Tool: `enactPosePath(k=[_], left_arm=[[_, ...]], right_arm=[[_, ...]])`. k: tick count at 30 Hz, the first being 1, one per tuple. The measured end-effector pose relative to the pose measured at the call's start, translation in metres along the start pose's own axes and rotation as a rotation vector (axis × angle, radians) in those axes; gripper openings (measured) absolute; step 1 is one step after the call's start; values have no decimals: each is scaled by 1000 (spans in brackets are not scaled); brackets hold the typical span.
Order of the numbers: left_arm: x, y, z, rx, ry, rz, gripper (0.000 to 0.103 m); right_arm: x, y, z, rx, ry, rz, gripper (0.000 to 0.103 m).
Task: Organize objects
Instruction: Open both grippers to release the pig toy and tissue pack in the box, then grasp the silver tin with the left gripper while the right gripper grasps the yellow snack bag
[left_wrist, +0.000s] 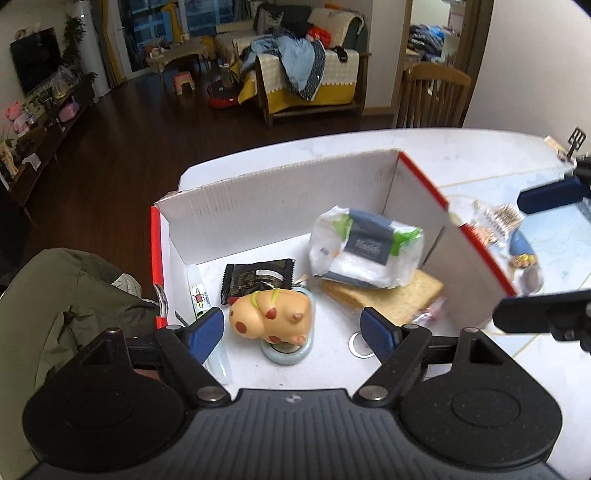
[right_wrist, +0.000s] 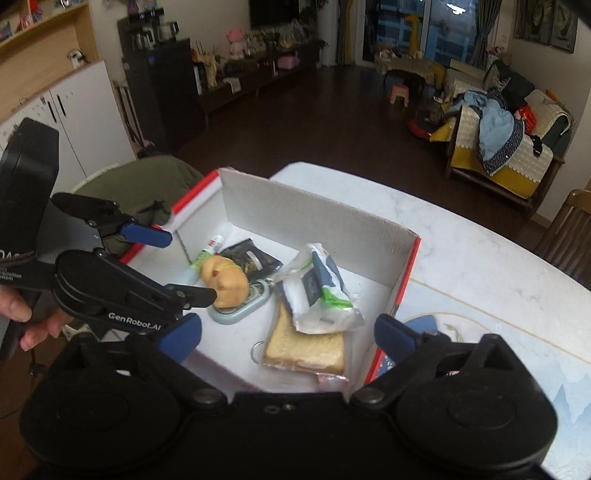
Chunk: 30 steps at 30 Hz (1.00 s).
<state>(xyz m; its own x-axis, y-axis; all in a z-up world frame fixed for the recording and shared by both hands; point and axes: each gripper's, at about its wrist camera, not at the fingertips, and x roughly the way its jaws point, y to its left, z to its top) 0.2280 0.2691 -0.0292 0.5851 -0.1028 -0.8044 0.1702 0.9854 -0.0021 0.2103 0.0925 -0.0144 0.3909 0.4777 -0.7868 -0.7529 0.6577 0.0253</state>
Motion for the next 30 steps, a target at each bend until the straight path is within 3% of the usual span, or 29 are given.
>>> enactPosePath(k=[6,11,16,19,21,30], left_arm=[[-25,-15,-6,-77,-38,-22,85],[-42,-40,-13,-80,-63,-30,86],[-52,-69,-18,-104,-88,-67,86],[-53,-89,-21,-113,-91,-87,89],[-52,-103,-23,-111,-92,-96,96],[-30,-175,-32,-53,-39,-151,98]], right_arm=[[-27,-7,-20,5,-23,12,102],[-49,-26,-40,21,-40,25,102],[-64,-44,-64,-19,-41,-23,102],[-70,-59,-80,-13,-35,-21,102],[-75,-69,-90,-7,-34,-21,102],[-92,-119,-136,8,-5,-53,102]])
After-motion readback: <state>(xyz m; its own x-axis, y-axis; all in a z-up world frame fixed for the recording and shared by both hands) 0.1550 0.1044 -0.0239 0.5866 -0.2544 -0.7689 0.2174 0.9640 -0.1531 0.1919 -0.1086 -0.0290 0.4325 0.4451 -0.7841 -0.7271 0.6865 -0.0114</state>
